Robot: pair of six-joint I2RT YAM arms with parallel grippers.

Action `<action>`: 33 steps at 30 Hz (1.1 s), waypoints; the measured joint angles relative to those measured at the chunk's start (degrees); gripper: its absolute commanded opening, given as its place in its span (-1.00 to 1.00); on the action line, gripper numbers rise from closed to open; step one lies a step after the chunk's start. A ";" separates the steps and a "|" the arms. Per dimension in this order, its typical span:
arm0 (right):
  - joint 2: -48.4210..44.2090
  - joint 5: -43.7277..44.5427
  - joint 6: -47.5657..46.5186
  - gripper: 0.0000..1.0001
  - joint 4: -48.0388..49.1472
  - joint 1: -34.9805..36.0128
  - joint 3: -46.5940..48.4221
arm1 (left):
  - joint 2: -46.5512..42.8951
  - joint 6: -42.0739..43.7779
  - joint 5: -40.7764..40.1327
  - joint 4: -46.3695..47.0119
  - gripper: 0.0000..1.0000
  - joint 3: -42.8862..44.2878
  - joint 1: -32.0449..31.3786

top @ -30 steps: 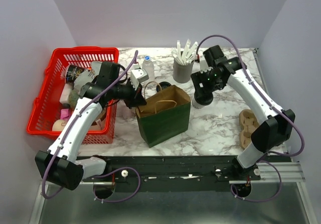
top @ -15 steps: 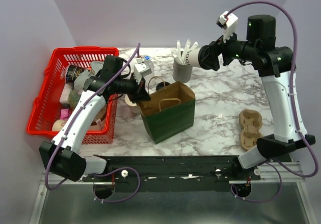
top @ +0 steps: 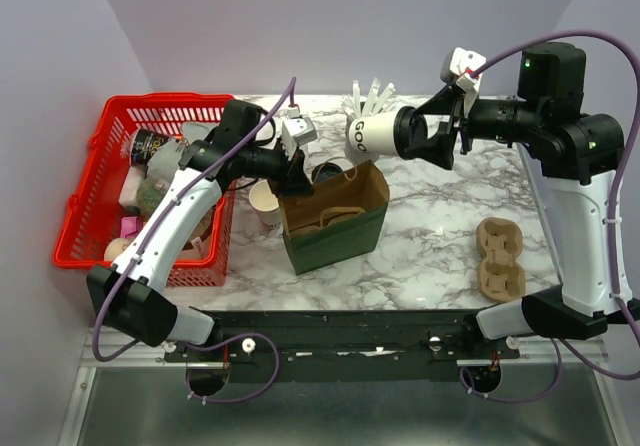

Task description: Pack the takeout coffee

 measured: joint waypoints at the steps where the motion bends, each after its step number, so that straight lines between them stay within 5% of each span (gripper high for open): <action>1: 0.04 -0.07 -0.57 0.05 -0.52 0.00 0.00 | 0.59 -0.15 -0.07 0.09 -0.49 0.20 -0.24; 8: -0.85 -0.07 -3.82 0.04 -4.46 0.00 -0.15 | 5.51 -0.81 -0.83 0.17 -0.52 3.74 -1.20; 13: -2.19 -0.07 -8.66 0.01 -7.82 0.00 -0.15 | 5.55 -0.63 -2.05 0.15 -1.00 5.07 -1.20; 33: -1.73 6.10 -27.30 -0.07 -10.21 9.53 -8.76 | 5.44 -2.89 -2.16 2.80 -1.00 5.05 -2.05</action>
